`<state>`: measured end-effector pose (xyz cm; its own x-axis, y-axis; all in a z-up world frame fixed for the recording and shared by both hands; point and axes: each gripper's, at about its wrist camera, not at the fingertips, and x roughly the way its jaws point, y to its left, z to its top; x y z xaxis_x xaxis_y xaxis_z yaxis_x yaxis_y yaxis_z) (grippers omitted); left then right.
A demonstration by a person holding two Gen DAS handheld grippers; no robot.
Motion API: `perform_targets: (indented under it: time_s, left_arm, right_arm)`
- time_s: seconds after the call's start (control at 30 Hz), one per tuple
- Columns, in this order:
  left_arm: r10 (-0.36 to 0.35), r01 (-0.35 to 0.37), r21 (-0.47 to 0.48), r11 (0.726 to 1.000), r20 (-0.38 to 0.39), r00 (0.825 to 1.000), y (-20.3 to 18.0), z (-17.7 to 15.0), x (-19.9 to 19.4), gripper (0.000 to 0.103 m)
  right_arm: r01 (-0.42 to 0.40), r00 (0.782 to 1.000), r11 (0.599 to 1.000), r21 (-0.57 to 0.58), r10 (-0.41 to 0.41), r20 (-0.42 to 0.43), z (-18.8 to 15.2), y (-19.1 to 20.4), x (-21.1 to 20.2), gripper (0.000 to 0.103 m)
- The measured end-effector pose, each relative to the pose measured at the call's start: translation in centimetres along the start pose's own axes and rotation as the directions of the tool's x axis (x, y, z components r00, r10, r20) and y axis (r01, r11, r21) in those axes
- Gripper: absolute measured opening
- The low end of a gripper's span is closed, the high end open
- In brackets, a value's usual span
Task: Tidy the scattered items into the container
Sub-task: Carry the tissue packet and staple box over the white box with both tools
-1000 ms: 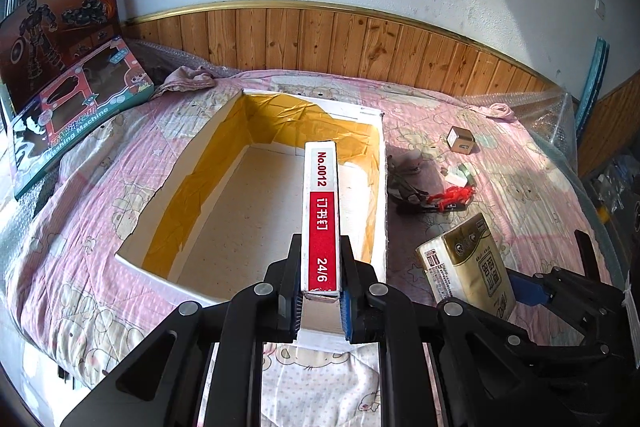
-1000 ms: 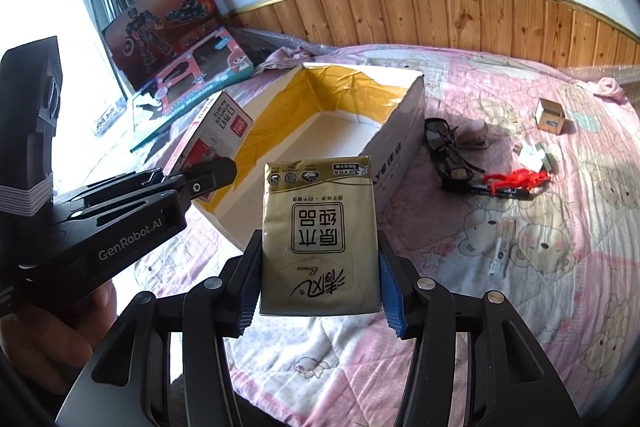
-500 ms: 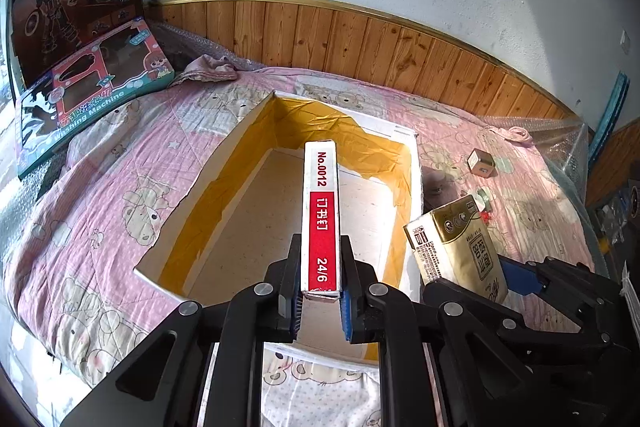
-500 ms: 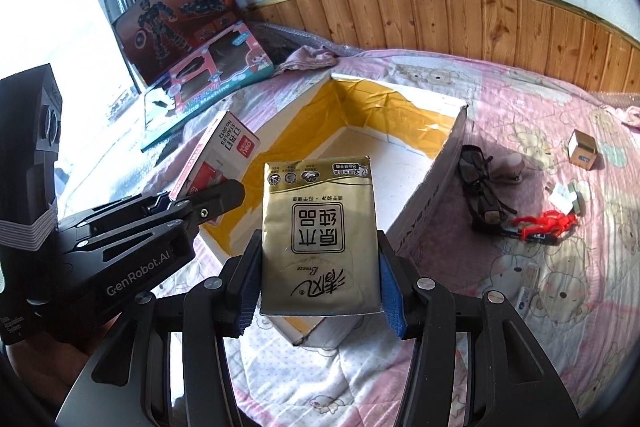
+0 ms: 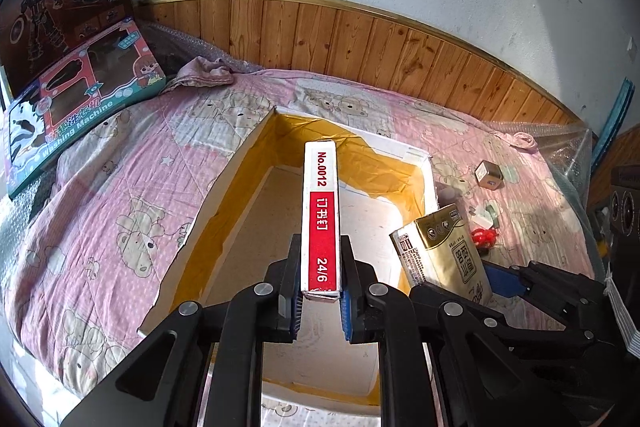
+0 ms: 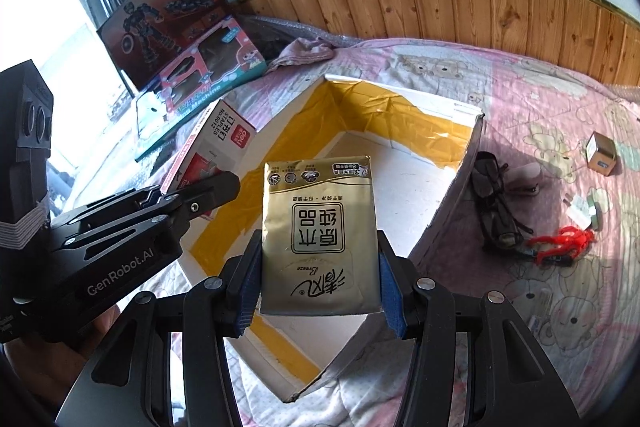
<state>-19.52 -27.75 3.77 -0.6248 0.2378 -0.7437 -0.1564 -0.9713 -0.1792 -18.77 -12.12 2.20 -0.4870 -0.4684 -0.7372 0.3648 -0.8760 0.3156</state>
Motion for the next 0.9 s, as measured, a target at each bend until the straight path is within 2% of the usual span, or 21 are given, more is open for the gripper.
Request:
perform_targets:
  time_s: [0.23,0.6,0.9]
  left_arm:
    - [-0.017,0.016,-0.006,1.0,-0.05,0.999,0.2,1.4,2.4,0.015]
    - [0.021,-0.018,0.027,0.999,-0.094,0.995,-0.2,3.7,5.8,0.015]
    - [0.064,-0.058,0.047,0.997,-0.125,0.99,0.0,4.4,8.5,0.015]
  right_arm:
    - [0.013,1.0,1.0,-0.006,-0.013,-0.004,1.5,-1.0,1.2,0.054]
    - [0.036,0.999,0.999,-0.019,-0.036,-0.012,4.3,-2.2,2.8,0.054]
    - [0.063,0.997,0.996,-0.06,-0.065,-0.041,5.3,-2.6,5.0,0.054]
